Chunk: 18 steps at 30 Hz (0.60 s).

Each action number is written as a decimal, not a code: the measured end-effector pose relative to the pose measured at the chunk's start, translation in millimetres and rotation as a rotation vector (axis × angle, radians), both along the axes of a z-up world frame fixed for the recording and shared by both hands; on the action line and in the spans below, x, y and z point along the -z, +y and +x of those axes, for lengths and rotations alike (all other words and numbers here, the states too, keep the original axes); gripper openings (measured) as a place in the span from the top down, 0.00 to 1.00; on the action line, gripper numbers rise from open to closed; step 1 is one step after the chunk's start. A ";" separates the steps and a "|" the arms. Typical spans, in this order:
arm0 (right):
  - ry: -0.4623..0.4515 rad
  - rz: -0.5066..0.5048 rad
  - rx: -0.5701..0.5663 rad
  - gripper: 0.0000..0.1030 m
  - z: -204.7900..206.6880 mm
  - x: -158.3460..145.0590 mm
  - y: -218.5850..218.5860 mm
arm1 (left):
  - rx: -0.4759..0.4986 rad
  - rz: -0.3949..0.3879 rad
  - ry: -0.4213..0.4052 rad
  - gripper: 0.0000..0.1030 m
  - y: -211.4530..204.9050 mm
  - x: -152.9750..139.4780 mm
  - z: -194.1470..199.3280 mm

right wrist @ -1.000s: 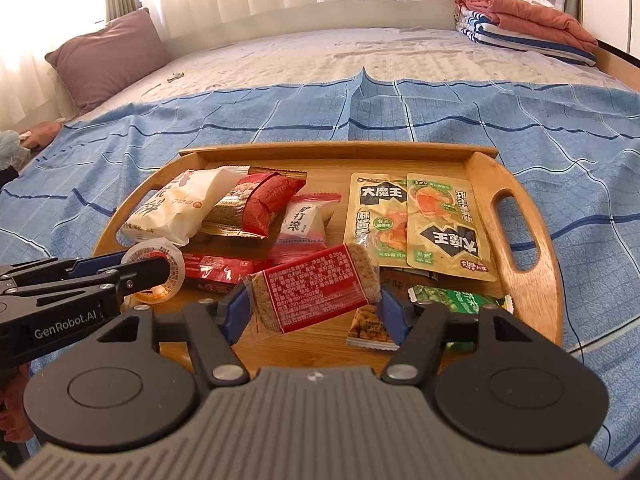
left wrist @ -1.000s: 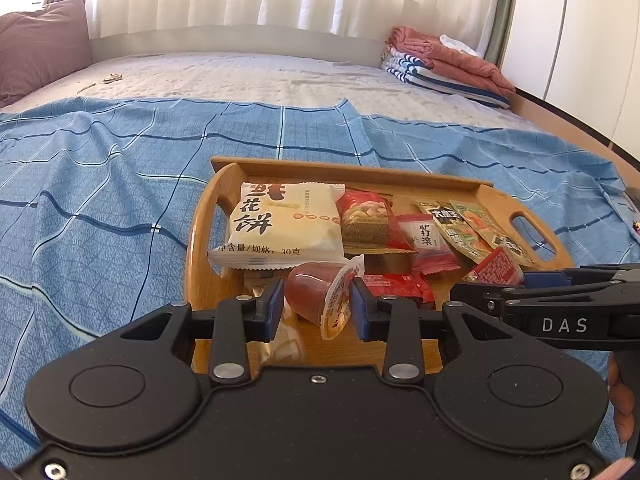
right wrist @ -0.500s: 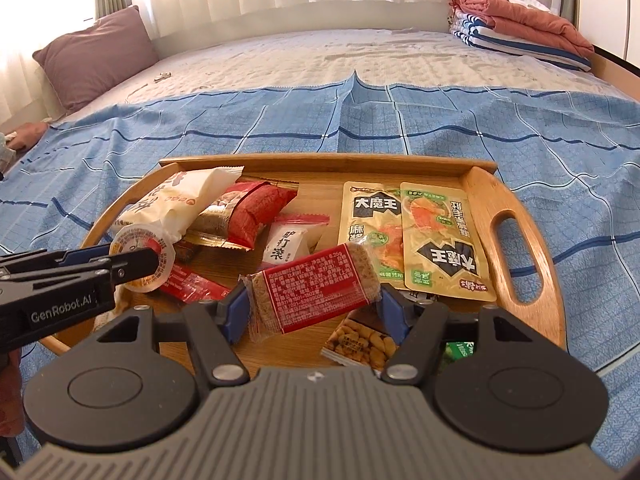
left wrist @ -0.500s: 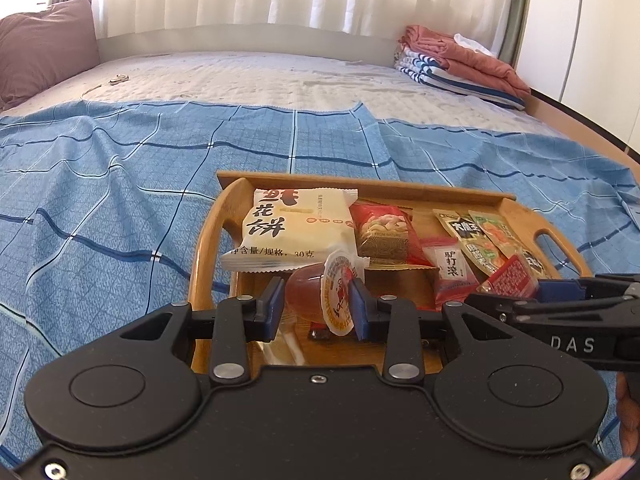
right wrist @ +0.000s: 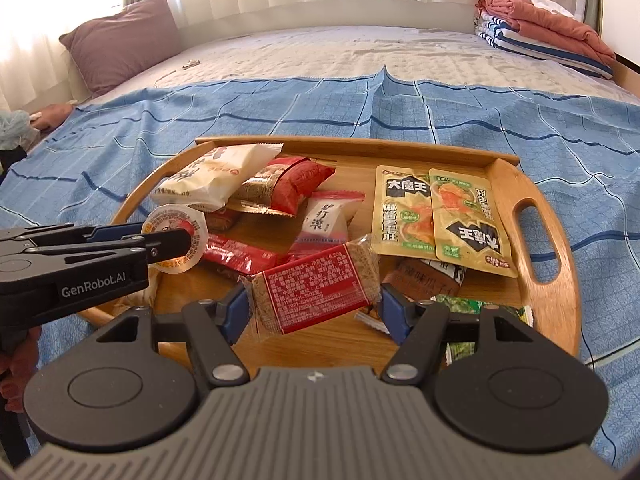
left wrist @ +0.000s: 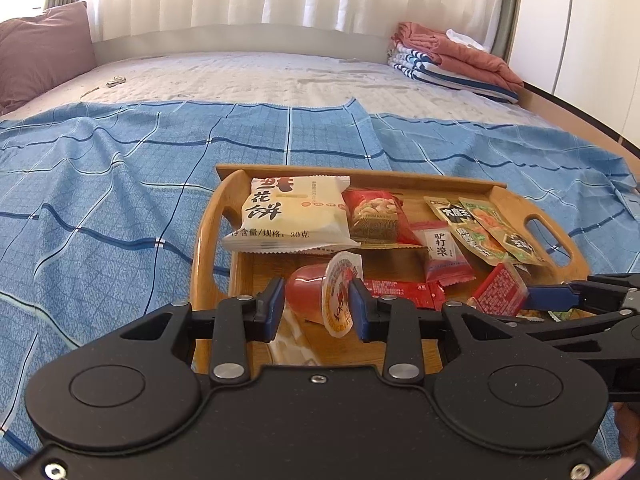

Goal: Organize snacks
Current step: 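Lower both snacks onto the tray and open both grippers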

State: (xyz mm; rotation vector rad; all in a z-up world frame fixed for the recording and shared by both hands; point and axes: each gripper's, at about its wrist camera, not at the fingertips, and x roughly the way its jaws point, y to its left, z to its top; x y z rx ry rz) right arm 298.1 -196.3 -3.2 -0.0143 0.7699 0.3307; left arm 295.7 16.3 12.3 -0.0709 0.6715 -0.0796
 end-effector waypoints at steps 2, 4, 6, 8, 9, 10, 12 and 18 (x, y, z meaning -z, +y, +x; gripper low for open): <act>0.002 -0.003 0.001 0.31 -2.0 1.3 0.3 | 0.003 -0.001 -0.005 0.68 0.4 -2.2 -3.2; 0.003 0.002 0.004 0.31 -4.8 2.4 -0.4 | 0.008 0.000 -0.013 0.68 0.1 -4.9 -6.8; -0.002 0.000 0.006 0.24 -7.9 3.1 -0.9 | 0.016 0.005 -0.021 0.64 -0.7 -8.1 -9.5; -0.007 -0.002 0.008 0.22 -10.6 2.8 -1.4 | 0.021 0.014 -0.028 0.62 -2.0 -10.6 -11.7; -0.008 -0.002 0.009 0.22 -12.0 2.6 -1.4 | 0.023 0.019 -0.032 0.60 -2.5 -12.0 -13.4; -0.010 -0.003 0.011 0.19 -13.2 2.1 -1.7 | 0.025 0.021 -0.033 0.57 -2.7 -13.4 -14.6; -0.019 -0.008 0.020 0.15 -16.1 -0.4 -2.6 | 0.025 0.018 -0.033 0.48 -2.4 -16.1 -17.3; -0.054 -0.019 0.045 0.11 -26.7 -16.0 -7.9 | 0.017 0.042 -0.066 0.23 -1.3 -29.4 -30.2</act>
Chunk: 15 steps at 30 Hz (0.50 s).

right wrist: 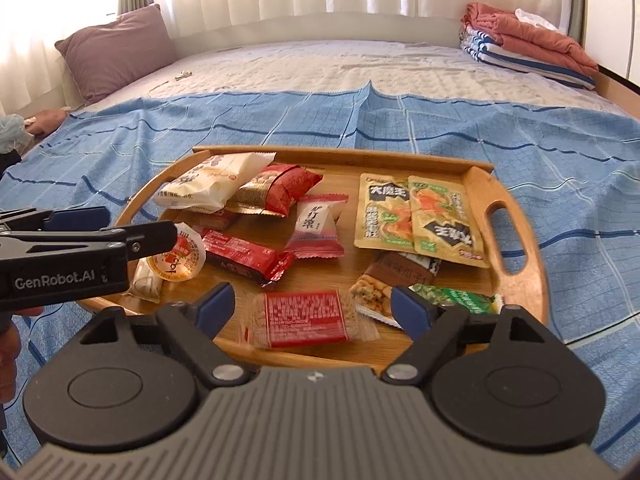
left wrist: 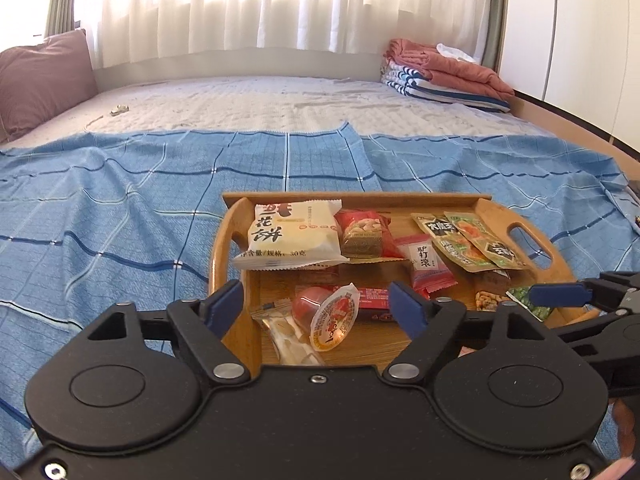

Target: Organize snacks

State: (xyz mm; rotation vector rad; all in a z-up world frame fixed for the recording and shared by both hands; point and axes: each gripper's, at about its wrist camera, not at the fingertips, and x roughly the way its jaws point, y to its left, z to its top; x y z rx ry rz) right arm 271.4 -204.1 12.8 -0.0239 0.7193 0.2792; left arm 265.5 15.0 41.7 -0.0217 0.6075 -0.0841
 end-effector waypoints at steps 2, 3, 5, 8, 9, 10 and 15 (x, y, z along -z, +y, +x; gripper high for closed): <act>-0.014 -0.003 0.016 0.08 -4.5 -6.0 -3.6 | 0.008 0.000 -0.001 0.21 1.0 -5.5 -5.8; -0.025 -0.005 0.026 0.07 -7.4 -9.1 -5.6 | 0.007 -0.002 -0.004 0.18 1.7 -8.4 -9.4; -0.059 -0.019 0.047 0.00 -16.0 -15.6 -8.3 | 0.005 -0.007 -0.011 0.16 3.6 -15.4 -17.9; -0.098 -0.016 0.068 0.00 -30.6 -26.0 -15.2 | 0.014 0.002 -0.014 0.13 4.2 -24.8 -31.9; -0.101 -0.008 0.074 0.00 -34.9 -29.5 -17.8 | 0.016 0.008 -0.016 0.12 4.4 -28.6 -38.2; -0.106 0.000 0.082 0.00 -40.0 -33.0 -20.6 | 0.018 0.013 -0.019 0.11 4.6 -32.5 -44.8; -0.141 0.033 0.109 0.00 -69.0 -51.4 -33.9 | 0.032 0.036 -0.036 0.05 4.6 -51.6 -80.6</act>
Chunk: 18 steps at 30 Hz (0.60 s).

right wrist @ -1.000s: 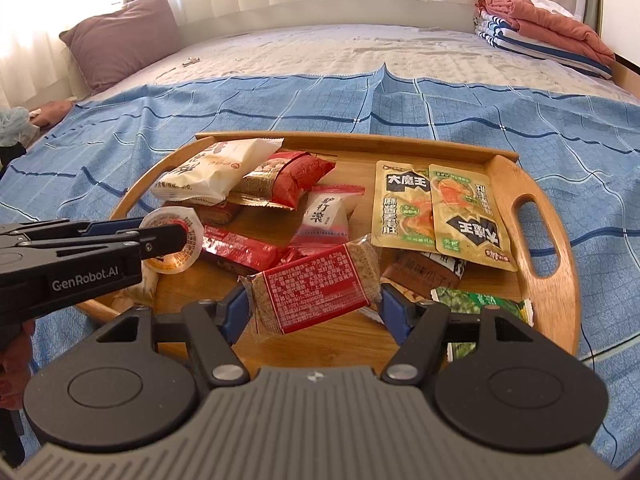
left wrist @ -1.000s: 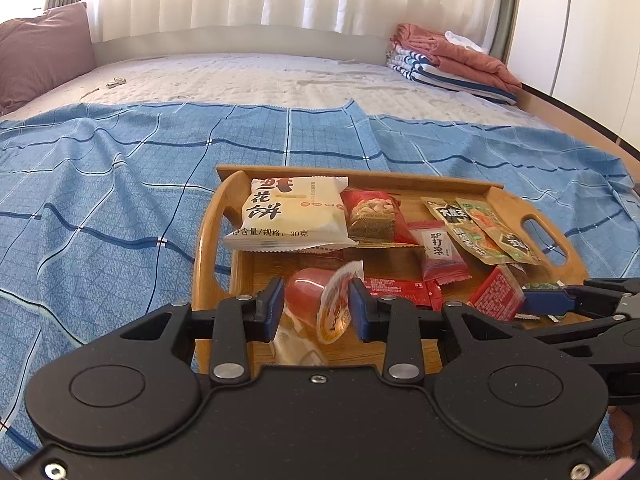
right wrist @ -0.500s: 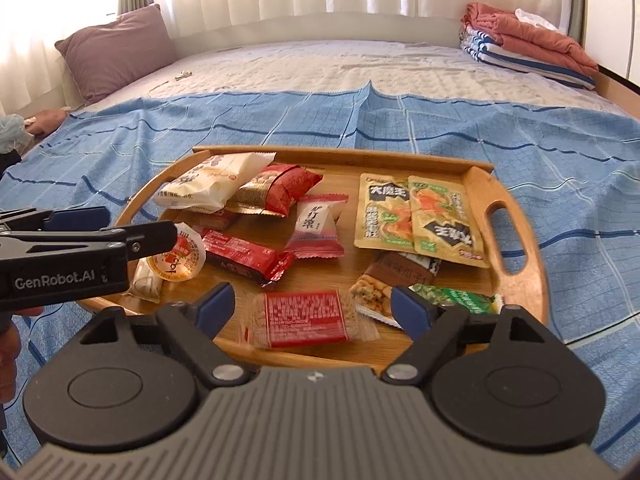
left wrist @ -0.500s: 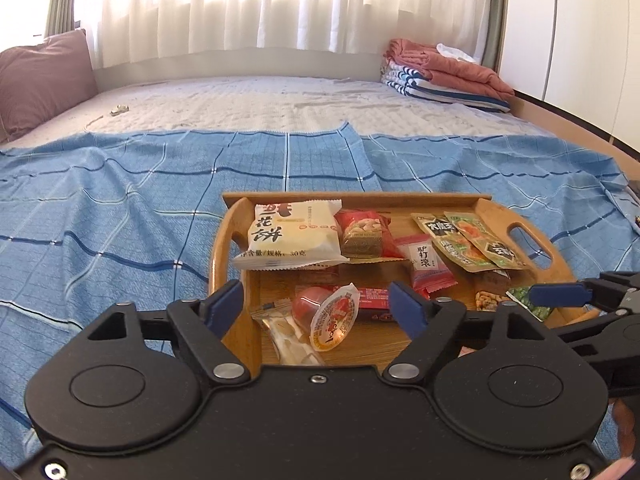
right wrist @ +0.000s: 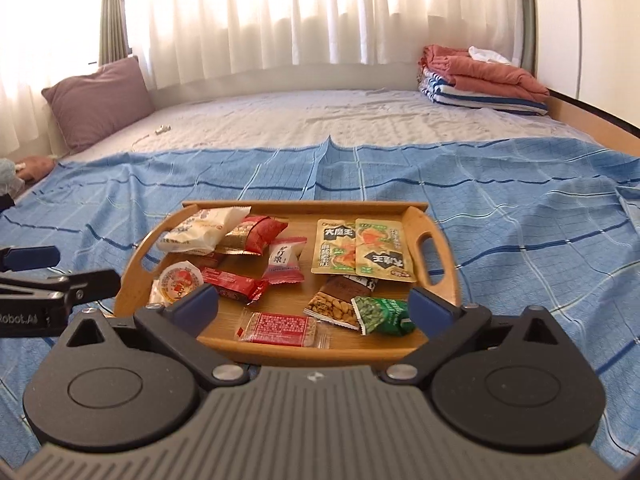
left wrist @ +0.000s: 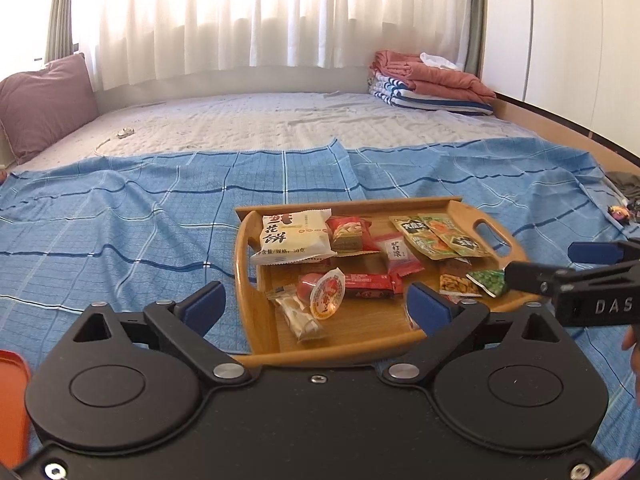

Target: Organize snacks

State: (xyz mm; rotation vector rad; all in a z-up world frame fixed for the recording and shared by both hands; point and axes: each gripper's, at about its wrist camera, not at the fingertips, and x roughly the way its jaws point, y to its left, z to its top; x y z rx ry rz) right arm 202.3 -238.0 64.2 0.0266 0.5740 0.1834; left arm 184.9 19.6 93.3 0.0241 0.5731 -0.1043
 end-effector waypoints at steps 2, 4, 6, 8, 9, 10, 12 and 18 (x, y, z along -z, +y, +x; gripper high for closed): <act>-0.014 0.013 0.005 0.00 -14.2 -7.6 -4.9 | 0.008 0.002 -0.007 0.04 -0.4 -8.9 -16.3; -0.027 0.020 0.011 0.00 -28.7 -14.5 -8.6 | 0.011 0.003 0.002 0.04 -0.3 -17.4 -32.1; -0.040 0.023 0.017 0.00 -43.4 -21.8 -11.1 | 0.013 0.007 0.020 0.04 1.5 -27.0 -46.9; -0.059 0.030 0.018 0.00 -58.6 -29.7 -14.3 | 0.025 0.005 0.006 0.04 2.5 -37.8 -66.1; -0.067 0.036 0.018 0.00 -66.1 -33.5 -15.8 | 0.029 0.003 -0.002 0.03 3.2 -42.6 -74.9; -0.075 0.042 0.017 0.00 -72.7 -36.7 -17.2 | 0.032 0.000 -0.010 0.02 3.8 -47.4 -83.9; -0.087 0.052 0.014 0.00 -88.2 -43.1 -19.6 | 0.031 -0.009 -0.018 0.02 4.4 -55.6 -101.9; -0.143 0.037 0.005 0.00 -133.6 -47.1 -17.8 | 0.033 -0.029 -0.045 0.00 2.4 -56.4 -155.4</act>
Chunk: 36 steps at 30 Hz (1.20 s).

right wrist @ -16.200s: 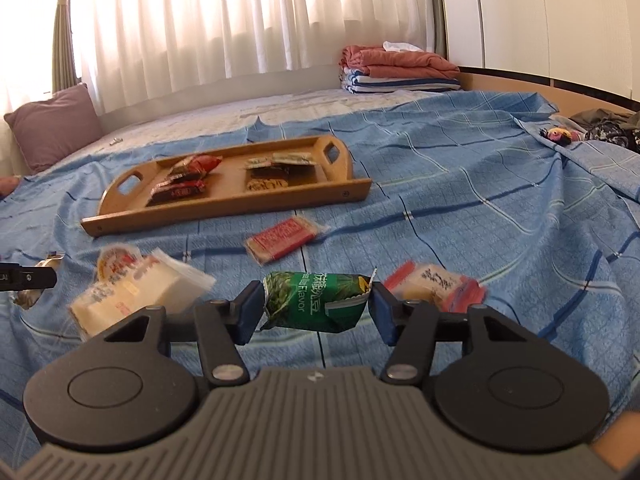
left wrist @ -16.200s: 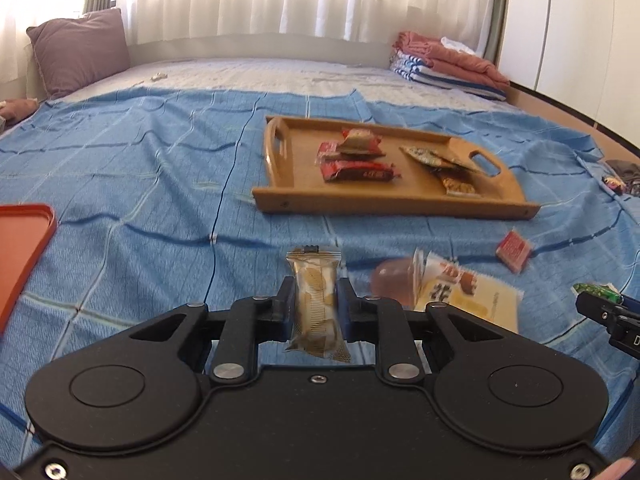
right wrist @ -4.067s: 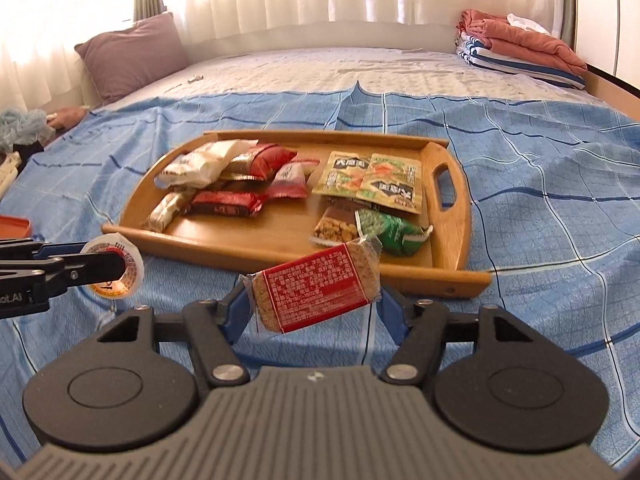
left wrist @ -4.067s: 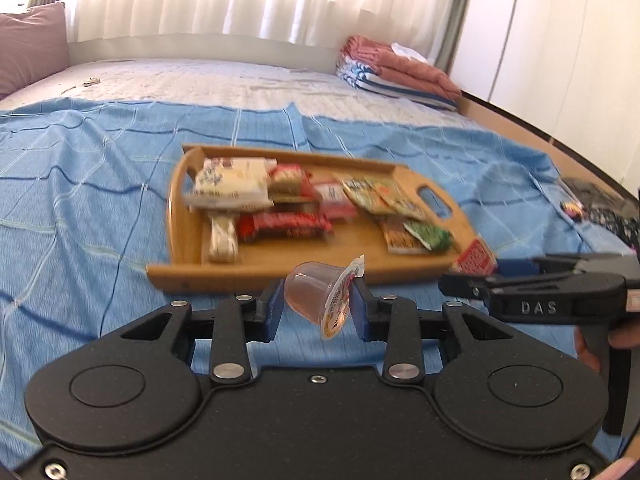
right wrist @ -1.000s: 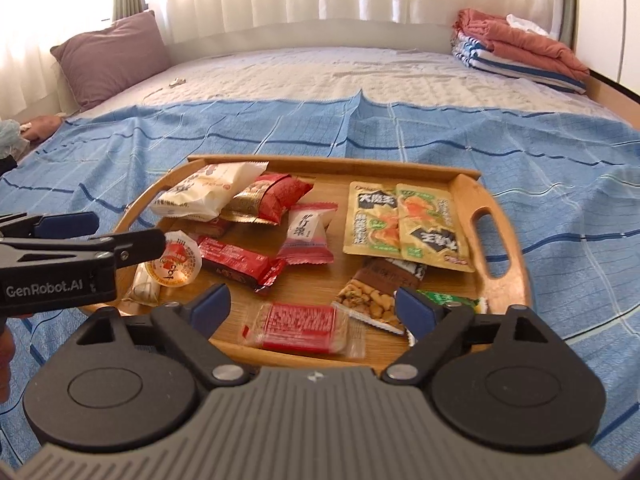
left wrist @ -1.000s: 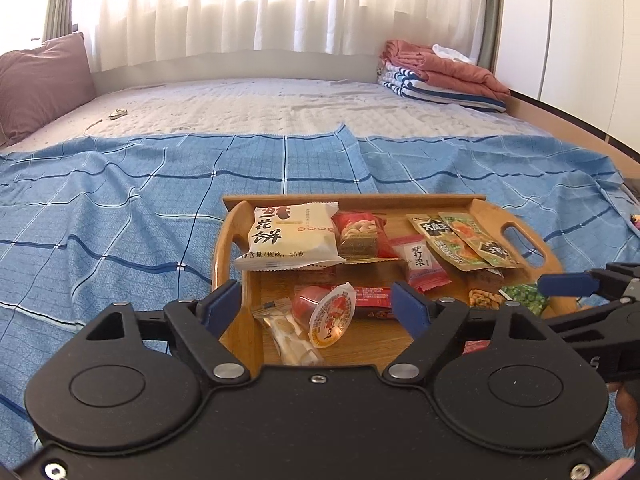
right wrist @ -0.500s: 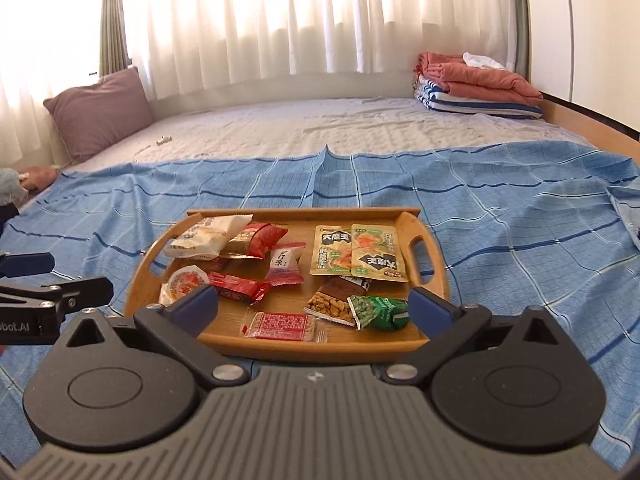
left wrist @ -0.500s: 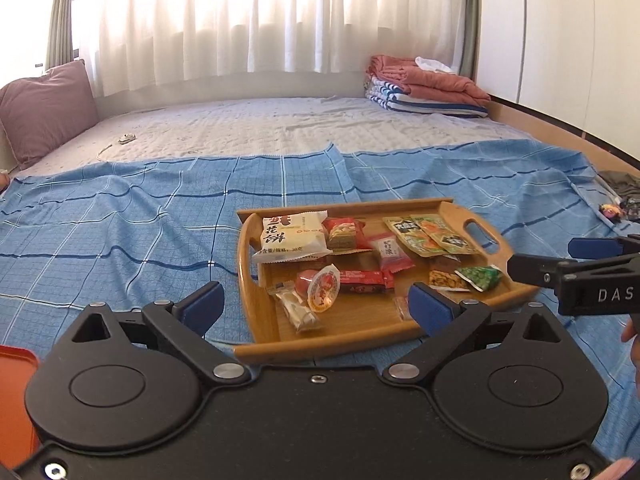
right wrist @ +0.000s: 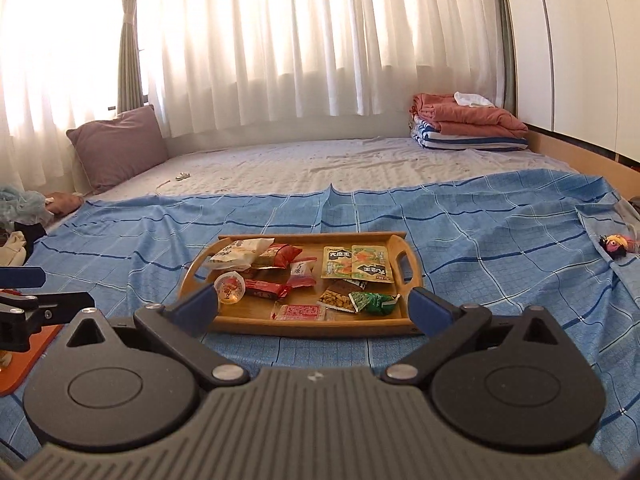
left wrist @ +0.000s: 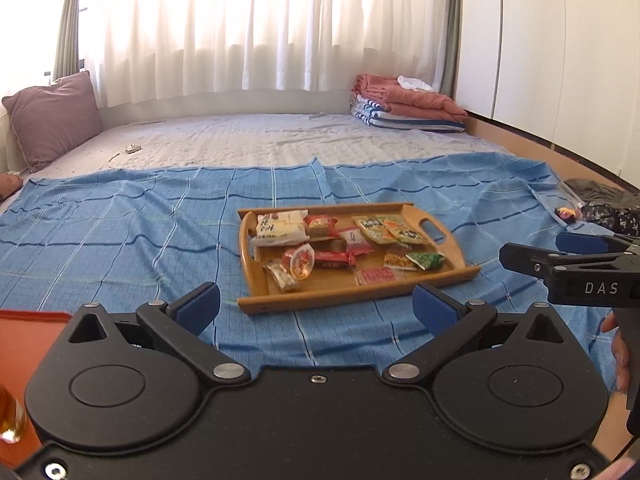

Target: Organize snacks

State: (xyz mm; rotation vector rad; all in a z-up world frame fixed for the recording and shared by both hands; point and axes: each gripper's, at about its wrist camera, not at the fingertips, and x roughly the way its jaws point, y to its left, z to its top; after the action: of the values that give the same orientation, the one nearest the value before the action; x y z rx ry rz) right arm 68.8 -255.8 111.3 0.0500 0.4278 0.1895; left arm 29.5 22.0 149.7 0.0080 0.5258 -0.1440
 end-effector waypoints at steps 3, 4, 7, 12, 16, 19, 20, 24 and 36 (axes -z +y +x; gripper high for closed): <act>-0.016 -0.029 0.000 0.00 -19.1 10.9 5.0 | -0.016 -0.016 0.032 0.00 -0.6 18.6 -15.5; -0.019 -0.039 0.002 0.00 -24.3 16.5 7.3 | -0.023 -0.024 0.048 0.00 -0.4 25.6 -18.6; -0.016 -0.058 0.017 0.00 -36.0 38.4 12.5 | -0.042 -0.052 0.094 0.00 1.8 59.3 -24.5; 0.064 -0.072 0.043 0.00 -39.6 89.5 17.9 | -0.095 -0.029 0.157 0.00 2.6 111.6 -21.7; 0.137 -0.073 0.062 0.00 -34.7 124.6 20.7 | -0.141 0.009 0.198 0.00 2.0 145.4 -11.6; 0.186 -0.085 0.070 0.00 -30.5 143.2 23.2 | -0.159 0.015 0.214 0.00 2.8 162.1 -6.5; 0.198 -0.096 0.074 0.00 -29.6 148.4 24.3 | -0.157 0.038 0.187 0.00 0.5 163.6 -7.1; 0.173 -0.135 0.082 0.00 -32.0 155.4 28.7 | -0.151 0.061 0.176 0.00 -4.1 166.1 -5.8; 0.187 -0.139 0.081 0.00 -28.9 156.5 29.3 | -0.160 0.042 0.186 0.00 -2.4 164.1 -2.5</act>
State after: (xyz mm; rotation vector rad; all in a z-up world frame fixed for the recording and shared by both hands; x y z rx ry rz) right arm 39.9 -226.5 -45.2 -0.0519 0.6228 0.0755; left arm 27.0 19.5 -14.4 -0.0062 0.7126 0.0235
